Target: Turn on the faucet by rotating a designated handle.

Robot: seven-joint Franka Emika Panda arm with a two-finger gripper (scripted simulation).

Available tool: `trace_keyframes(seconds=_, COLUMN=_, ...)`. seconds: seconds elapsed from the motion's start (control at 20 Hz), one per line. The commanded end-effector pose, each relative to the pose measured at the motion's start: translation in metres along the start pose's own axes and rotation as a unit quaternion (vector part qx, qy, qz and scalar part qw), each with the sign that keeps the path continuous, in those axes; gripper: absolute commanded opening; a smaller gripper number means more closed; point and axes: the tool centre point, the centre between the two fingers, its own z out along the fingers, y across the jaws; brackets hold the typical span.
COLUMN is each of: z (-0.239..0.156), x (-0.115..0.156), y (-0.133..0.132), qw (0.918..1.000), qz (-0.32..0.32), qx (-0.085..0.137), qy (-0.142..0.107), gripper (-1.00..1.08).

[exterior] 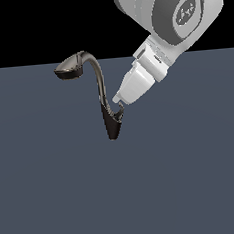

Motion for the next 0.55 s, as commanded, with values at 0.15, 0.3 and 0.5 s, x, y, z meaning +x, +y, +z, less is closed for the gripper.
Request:
trace_keyframes(seconds=0.15, z=0.001, x=0.023, y=0.011, qw=1.0, qz=0.003, qx=-0.003, qy=0.0, gripper=-1.0)
trace_keyframes(seconds=0.3, z=0.002, x=0.041, y=0.02, qw=1.0, qz=0.006, qx=-0.005, qy=0.0, gripper=-1.0)
trace_keyframes(seconds=0.5, z=0.003, x=0.058, y=0.028, qw=0.9999, qz=0.008, qx=-0.007, qy=0.0, gripper=-1.0)
